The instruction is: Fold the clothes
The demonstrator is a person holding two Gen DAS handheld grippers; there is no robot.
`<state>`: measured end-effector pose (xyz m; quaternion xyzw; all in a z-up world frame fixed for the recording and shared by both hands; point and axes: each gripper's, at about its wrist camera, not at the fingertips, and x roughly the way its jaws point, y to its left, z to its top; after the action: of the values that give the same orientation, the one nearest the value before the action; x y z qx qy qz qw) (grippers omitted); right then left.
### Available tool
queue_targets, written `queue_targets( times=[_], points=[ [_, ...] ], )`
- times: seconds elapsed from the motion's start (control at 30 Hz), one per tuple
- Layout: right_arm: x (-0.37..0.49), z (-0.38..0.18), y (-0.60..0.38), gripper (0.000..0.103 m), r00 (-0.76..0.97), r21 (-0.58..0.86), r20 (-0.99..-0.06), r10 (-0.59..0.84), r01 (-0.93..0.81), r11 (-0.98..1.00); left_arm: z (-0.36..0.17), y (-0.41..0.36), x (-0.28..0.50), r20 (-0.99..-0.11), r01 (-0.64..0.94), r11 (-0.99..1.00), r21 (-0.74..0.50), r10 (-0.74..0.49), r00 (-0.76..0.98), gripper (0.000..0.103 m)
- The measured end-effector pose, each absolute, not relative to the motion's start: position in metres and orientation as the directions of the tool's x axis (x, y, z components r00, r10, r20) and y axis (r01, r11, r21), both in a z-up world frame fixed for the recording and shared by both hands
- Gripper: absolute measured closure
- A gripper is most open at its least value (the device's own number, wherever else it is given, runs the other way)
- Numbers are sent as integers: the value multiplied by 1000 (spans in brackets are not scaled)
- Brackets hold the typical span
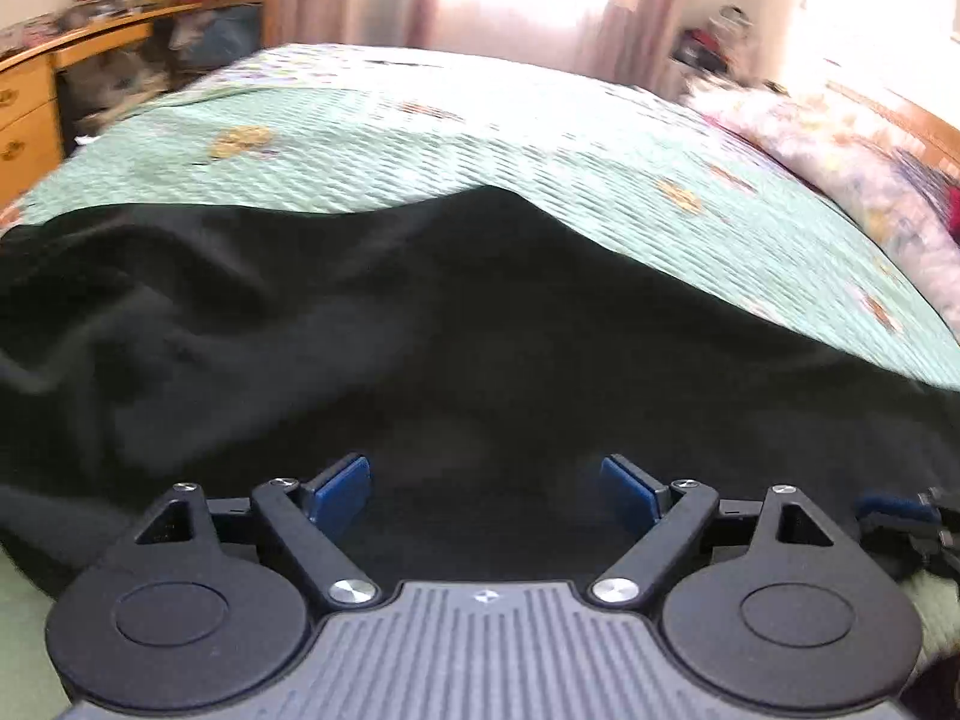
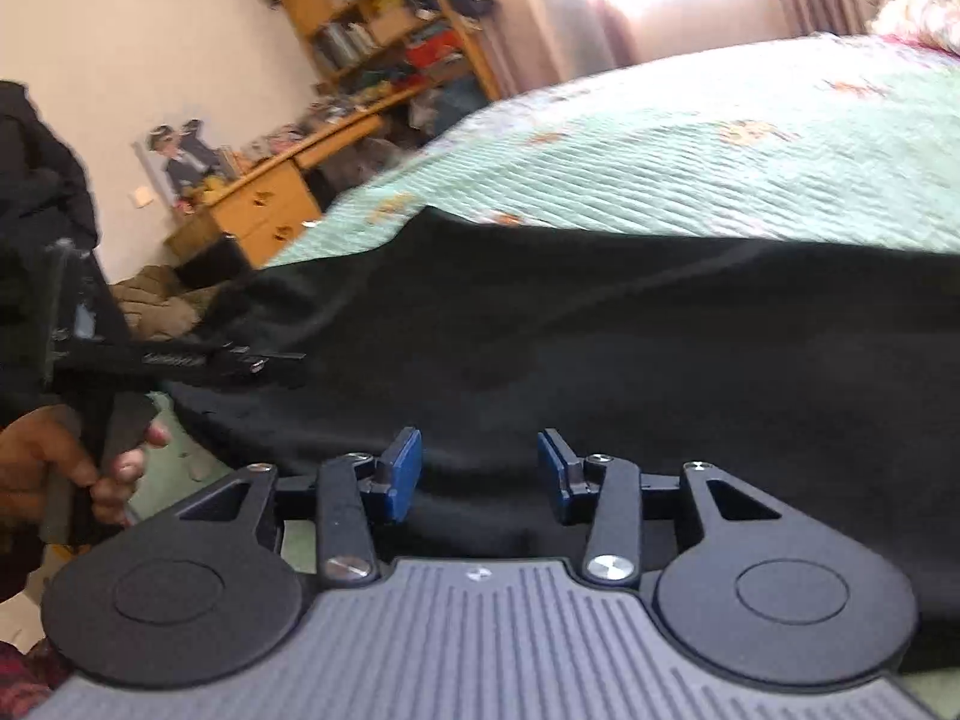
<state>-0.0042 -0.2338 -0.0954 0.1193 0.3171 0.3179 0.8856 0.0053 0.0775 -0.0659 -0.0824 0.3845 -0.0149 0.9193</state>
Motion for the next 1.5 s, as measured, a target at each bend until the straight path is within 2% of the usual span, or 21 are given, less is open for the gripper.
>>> queue_targets(
  times=[0.17,0.3,0.47,0.6,0.67,0.8,0.9,1.03,1.13,1.2,1.37,1.5],
  points=[
    [3,-123,-220,57,560,403,-542,626,-481,779,-88,103,11,-736,-120,972,-204,-72,674,15],
    [1,-117,-231,57,567,444,-519,639,-460,769,-84,93,14,-745,-105,982,-158,-49,666,13],
    [-6,-99,-256,56,631,446,-479,610,-424,788,-73,102,10,-722,-128,975,-182,-44,690,15],
    [-8,-103,-283,54,676,442,-492,549,-349,826,-79,114,7,-739,-191,959,-208,-26,673,14],
    [-5,-116,-293,53,662,456,-536,525,-296,839,-83,115,6,-736,-179,960,-213,-37,676,12],
    [-9,-112,-305,53,691,477,-503,520,-280,833,-81,109,11,-749,-177,967,-182,-20,662,10],
    [-12,-109,-315,53,712,493,-478,515,-268,828,-72,112,8,-734,-191,955,-227,-39,678,12],
    [-16,-101,-335,52,771,489,-448,453,-213,846,-63,93,9,-715,-118,972,-206,-67,696,12],
    [-13,-107,-354,42,790,471,-482,377,-129,873,-80,89,17,-761,-126,966,-224,-93,642,11],
    [-11,-122,-362,42,786,471,-494,371,-116,874,-85,89,16,-752,-122,967,-226,-93,652,7],
    [-11,-121,-366,42,789,486,-499,359,-88,870,-76,92,14,-747,-145,959,-243,-90,659,10],
    [-18,-109,-383,42,835,493,-456,309,-52,868,-56,78,7,-706,-89,969,-230,-104,701,10]
  ],
)
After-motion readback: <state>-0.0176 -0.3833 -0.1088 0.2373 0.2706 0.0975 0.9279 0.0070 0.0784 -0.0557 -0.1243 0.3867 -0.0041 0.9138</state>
